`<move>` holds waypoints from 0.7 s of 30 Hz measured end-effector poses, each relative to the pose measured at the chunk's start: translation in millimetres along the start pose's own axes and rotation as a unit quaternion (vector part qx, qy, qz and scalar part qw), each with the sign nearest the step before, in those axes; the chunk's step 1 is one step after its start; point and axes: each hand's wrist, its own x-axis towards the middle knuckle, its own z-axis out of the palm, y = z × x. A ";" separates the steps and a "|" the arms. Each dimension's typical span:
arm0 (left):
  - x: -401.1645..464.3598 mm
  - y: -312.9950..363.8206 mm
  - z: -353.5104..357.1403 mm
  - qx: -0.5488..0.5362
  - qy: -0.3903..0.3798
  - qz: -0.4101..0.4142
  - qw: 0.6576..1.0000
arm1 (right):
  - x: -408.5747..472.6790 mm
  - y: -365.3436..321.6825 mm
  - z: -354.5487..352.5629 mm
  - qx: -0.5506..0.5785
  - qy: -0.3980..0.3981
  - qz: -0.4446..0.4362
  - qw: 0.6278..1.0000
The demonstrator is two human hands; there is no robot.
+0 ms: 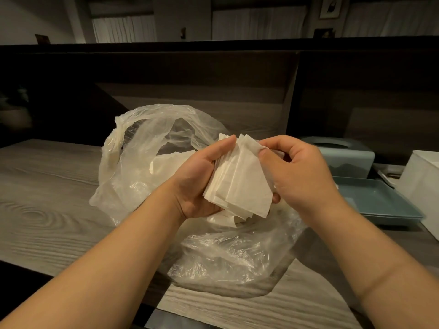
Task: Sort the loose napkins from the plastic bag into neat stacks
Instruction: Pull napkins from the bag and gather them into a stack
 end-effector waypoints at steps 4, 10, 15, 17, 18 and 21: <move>0.6 -1.6 -0.7 0.013 -0.009 0.009 1.000 | 0.9 1.6 -0.9 -0.030 0.018 -0.023 0.999; -0.4 -1.3 0.9 0.026 -0.018 0.004 0.999 | 1.7 3.2 0.6 -0.038 0.056 -0.034 0.997; -0.1 -1.1 -0.4 0.027 -0.007 0.006 1.000 | 2.9 2.8 0.9 -0.062 0.072 -0.023 0.995; -1.0 -1.1 -0.4 0.029 -0.009 0.008 1.000 | 3.2 3.1 1.9 -0.057 0.076 -0.020 0.995; -1.5 -1.1 0.2 0.033 -0.013 0.009 0.999 | 3.2 3.3 2.3 -0.045 0.079 -0.013 0.996; -2.5 -1.6 1.0 0.036 -0.022 0.015 0.999 | 1.2 3.7 4.0 0.013 0.082 0.028 0.996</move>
